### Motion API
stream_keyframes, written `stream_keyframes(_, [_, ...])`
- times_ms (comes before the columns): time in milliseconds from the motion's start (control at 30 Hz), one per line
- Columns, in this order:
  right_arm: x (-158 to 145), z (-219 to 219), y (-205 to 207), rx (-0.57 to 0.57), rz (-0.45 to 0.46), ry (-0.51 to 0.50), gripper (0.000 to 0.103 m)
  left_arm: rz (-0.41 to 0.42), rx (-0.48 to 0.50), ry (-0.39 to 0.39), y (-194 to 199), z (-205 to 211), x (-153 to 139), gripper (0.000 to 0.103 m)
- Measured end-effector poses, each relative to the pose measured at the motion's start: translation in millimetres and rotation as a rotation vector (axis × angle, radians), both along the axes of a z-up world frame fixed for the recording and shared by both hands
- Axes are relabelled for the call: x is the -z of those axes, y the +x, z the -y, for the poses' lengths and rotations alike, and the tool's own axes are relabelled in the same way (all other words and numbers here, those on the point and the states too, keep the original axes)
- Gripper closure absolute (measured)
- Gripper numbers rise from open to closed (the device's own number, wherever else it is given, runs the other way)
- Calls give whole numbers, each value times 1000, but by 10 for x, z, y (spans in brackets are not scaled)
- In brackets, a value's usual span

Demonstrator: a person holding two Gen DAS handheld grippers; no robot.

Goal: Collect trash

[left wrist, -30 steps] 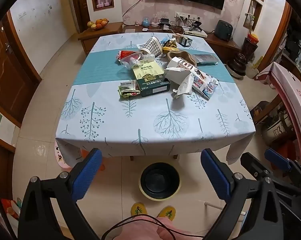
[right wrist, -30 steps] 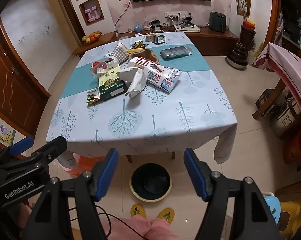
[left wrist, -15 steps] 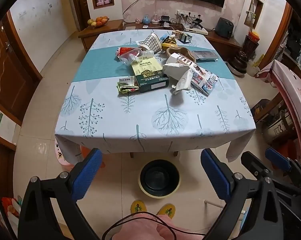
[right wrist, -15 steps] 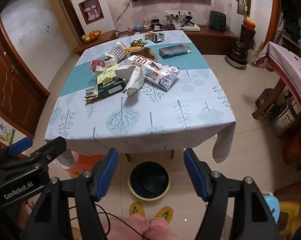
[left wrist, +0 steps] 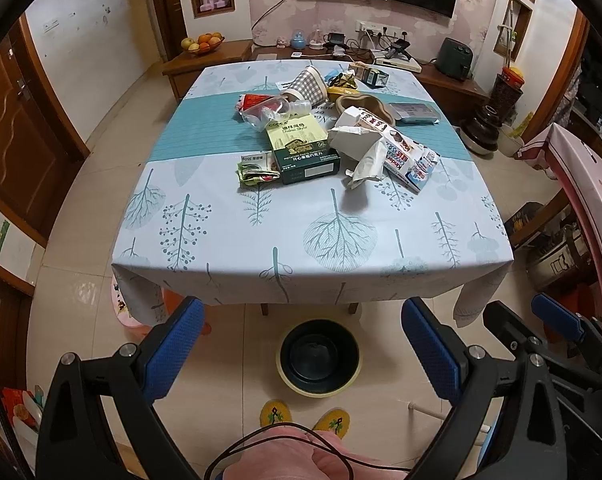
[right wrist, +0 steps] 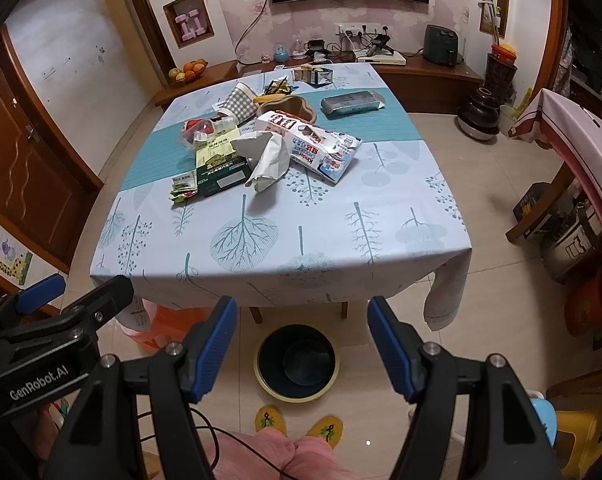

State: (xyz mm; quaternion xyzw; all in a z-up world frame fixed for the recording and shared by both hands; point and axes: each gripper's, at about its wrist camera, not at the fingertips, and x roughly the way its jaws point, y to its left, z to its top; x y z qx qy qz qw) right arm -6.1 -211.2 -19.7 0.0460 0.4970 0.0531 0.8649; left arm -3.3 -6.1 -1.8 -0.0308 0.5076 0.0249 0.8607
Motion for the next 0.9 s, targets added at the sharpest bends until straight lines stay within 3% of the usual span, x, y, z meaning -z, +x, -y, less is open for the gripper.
stream_keyframes(900, [123,-18,-20,-22,-8,-4,35,-18,-21,7,-68,14,72,5])
